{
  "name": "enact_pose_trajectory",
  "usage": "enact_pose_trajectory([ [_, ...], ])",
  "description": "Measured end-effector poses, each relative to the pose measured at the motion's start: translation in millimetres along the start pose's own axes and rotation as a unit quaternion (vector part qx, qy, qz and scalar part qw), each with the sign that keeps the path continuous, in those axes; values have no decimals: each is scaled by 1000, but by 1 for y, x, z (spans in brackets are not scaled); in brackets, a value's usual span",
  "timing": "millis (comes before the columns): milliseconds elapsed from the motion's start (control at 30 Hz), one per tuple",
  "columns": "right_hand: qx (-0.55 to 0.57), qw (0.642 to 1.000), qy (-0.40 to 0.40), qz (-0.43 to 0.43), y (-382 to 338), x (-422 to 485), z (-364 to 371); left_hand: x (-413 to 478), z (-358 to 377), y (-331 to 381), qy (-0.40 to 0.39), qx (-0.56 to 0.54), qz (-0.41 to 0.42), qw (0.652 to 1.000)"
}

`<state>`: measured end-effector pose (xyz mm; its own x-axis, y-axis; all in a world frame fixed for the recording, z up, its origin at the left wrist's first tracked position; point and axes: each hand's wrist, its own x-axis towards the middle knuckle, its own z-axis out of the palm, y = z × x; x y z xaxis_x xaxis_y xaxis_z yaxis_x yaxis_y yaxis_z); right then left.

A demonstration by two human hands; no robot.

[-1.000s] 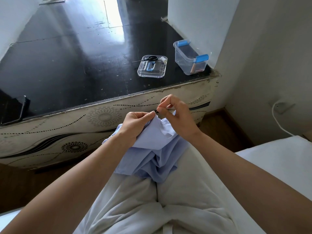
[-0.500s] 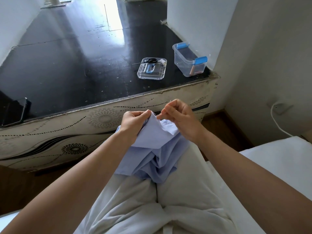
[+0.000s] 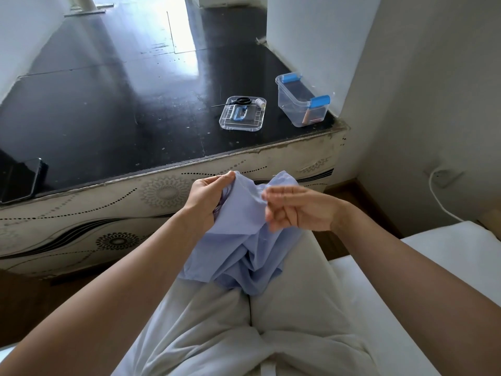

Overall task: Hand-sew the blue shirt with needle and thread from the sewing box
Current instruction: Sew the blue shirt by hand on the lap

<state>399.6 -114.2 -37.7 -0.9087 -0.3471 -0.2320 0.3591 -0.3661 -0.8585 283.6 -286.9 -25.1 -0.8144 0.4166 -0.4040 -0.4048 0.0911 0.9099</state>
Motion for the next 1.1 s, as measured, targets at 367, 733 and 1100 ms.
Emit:
enact_pose_trajectory([
  [367, -152, 943, 260, -141, -7, 33, 9, -6, -14, -1, -96, 122, 92, 984],
  [733, -103, 981, 155, -47, -2, 37, 4, -4, -23, -4, -113, 205, 139, 962],
  [1100, -118, 971, 192, -74, 3, 34, 3, 0, -23, -8, -90, 231, 114, 962],
])
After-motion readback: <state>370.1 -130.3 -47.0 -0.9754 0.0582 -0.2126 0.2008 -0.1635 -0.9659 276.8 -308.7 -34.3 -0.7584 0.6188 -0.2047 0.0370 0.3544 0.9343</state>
